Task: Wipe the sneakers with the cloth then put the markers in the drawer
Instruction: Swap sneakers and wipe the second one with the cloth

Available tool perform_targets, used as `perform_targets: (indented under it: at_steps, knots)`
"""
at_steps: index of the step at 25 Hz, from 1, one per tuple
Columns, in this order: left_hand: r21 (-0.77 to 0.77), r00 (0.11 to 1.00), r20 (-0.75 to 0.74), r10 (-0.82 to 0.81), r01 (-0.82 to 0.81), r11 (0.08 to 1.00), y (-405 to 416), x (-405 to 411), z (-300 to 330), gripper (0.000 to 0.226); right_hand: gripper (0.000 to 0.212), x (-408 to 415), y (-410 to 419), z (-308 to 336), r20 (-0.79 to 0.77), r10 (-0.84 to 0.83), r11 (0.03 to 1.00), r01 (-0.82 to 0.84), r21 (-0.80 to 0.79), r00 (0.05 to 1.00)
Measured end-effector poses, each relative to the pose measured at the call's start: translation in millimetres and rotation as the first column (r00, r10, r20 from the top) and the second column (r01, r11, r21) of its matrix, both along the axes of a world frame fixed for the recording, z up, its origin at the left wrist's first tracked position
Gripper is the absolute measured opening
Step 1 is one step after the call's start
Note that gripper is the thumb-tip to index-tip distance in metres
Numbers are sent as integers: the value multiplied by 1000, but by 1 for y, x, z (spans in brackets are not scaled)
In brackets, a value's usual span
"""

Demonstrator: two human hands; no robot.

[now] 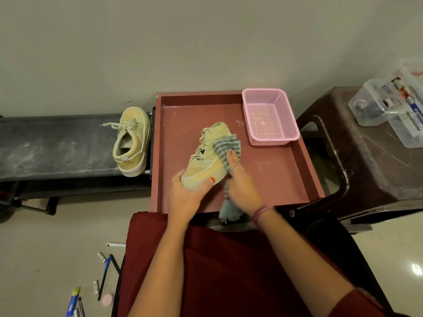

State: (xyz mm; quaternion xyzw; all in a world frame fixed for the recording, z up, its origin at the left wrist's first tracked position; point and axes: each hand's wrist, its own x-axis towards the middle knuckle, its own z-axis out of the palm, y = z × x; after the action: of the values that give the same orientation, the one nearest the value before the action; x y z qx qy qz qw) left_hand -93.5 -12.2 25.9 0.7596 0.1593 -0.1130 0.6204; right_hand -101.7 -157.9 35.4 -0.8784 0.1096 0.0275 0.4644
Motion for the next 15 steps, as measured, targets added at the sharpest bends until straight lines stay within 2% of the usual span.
perform_targets:
  at_steps: [2, 6, 8, 9, 11, 13, 15]
  knots:
    - [22, 1000, -4, 31, -31, 999, 3, 2, -2, 65, 78, -11, 23, -10, 40, 73, 994, -69, -90, 997]
    - [37, 999, -19, 43, -43, 998, 6, 5, -6, 71, 86, -37, 33, -10, 135, 201, 950, -159, -268, 970]
    - [33, 1000, -12, 29, -29, 999, 5, 5, -4, 53, 82, -27, 23, -13, 172, 221, 924, -149, -353, 960]
    - [36, 1000, -7, 15, -15, 999, 5, 5, -2, 46, 76, -16, 14, -16, 135, 186, 934, -132, -333, 973]
    - [33, 1000, -2, -20, 20, 999, 4, 3, 1, 45, 70, 9, -7, -19, -3, 96, 959, -93, -266, 995]
    - [22, 1000, -3, -23, 23, 999, 3, 1, 3, 46, 79, 25, -20, -20, -83, 79, 956, -99, -277, 993]
    - [2, 1000, -18, -9, 10, 1000, 3, 2, 5, 37, 86, 25, -14, -18, -83, 123, 948, -142, -285, 989]
